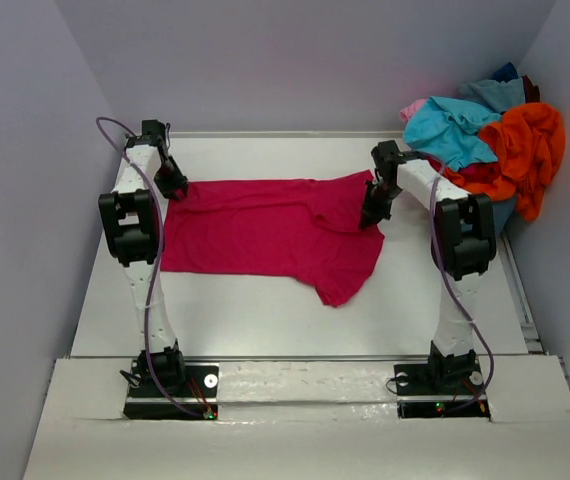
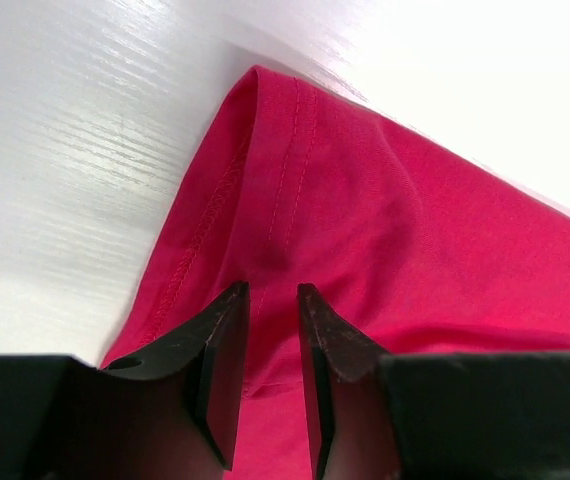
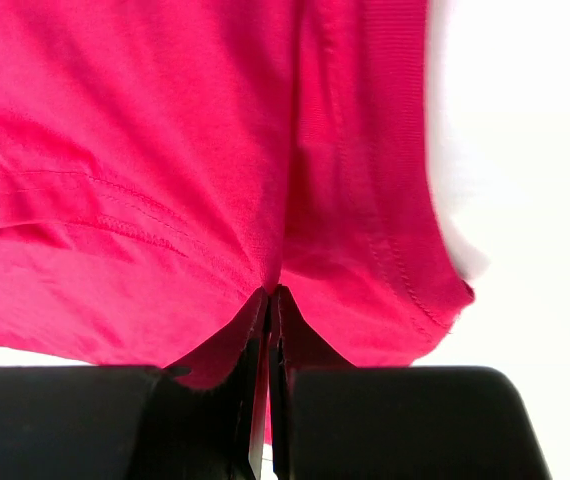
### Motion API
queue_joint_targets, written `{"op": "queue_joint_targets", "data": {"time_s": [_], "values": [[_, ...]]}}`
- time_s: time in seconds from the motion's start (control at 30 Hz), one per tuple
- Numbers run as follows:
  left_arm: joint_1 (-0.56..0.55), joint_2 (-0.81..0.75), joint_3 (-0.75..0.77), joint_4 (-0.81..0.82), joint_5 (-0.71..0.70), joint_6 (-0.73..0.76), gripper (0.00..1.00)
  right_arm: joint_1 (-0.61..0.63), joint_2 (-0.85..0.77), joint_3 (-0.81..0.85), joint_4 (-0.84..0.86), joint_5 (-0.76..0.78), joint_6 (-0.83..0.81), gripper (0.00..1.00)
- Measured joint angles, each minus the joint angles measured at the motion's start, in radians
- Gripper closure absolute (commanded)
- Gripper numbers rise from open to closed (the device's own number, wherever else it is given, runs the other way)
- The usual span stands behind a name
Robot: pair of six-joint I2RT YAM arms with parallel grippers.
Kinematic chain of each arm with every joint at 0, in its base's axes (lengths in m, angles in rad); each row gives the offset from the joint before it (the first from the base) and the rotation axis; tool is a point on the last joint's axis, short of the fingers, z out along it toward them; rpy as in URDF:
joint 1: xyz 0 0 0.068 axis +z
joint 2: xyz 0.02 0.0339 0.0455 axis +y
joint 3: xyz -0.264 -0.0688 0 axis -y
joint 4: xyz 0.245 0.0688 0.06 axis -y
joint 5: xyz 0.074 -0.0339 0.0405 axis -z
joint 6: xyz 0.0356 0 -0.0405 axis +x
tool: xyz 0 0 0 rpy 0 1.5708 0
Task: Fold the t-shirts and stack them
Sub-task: Fold the tshirt
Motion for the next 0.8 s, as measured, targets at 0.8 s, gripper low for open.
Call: {"op": "queue_joint_targets", "data": {"time_s": [0.8], "values": [[0.01,0.0,0.0,0.0,0.003,0.0,0.72,-0.054,-0.012,-0.05,-0.004,0.026,-0.008,0.93]]}}
